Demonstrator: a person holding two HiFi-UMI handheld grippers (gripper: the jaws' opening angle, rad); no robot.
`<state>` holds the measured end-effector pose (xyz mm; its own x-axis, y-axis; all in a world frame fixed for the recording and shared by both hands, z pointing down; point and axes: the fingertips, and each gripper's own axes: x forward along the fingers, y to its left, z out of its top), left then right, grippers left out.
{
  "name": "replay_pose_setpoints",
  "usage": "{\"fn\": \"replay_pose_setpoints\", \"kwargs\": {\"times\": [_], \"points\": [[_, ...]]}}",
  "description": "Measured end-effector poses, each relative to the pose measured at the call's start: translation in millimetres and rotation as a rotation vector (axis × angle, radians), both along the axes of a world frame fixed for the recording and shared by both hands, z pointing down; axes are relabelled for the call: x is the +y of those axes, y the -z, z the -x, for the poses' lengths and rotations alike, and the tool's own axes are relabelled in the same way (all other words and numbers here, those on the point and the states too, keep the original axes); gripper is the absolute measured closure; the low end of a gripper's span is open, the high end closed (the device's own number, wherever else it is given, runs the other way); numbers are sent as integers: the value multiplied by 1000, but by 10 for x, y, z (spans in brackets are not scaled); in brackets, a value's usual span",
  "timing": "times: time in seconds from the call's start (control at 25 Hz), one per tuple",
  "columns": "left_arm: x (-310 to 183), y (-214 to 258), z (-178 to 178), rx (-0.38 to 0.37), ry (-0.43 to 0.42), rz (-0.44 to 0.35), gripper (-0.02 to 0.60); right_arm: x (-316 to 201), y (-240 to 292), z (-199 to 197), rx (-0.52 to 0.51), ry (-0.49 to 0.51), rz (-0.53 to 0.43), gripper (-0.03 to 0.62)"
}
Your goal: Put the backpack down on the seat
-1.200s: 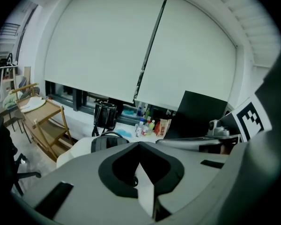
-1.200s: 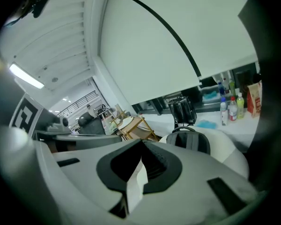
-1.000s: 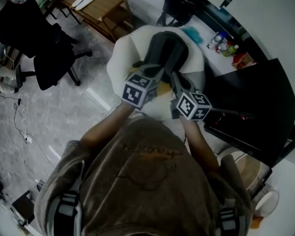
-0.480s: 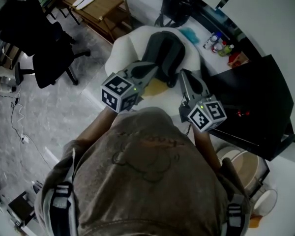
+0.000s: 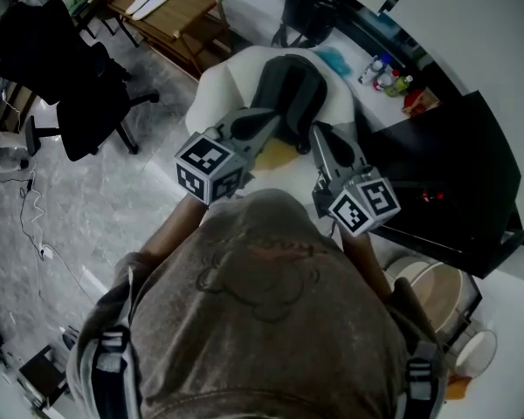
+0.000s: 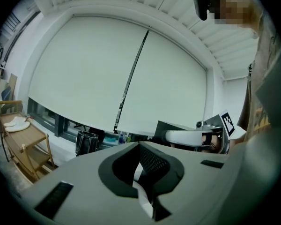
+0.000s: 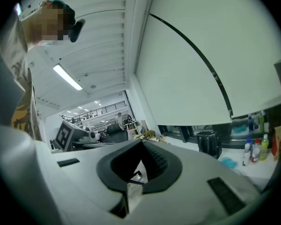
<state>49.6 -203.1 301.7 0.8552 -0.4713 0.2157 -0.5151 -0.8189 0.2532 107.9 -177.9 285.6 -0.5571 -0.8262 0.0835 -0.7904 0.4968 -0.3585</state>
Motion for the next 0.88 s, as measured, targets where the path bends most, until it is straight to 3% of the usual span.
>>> {"fn": "replay_pose_setpoints", "kwargs": {"times": [0.88], "points": [[86,-162,155,-17,17,58,581,108,-154,124,-35,10,40,597]]}}
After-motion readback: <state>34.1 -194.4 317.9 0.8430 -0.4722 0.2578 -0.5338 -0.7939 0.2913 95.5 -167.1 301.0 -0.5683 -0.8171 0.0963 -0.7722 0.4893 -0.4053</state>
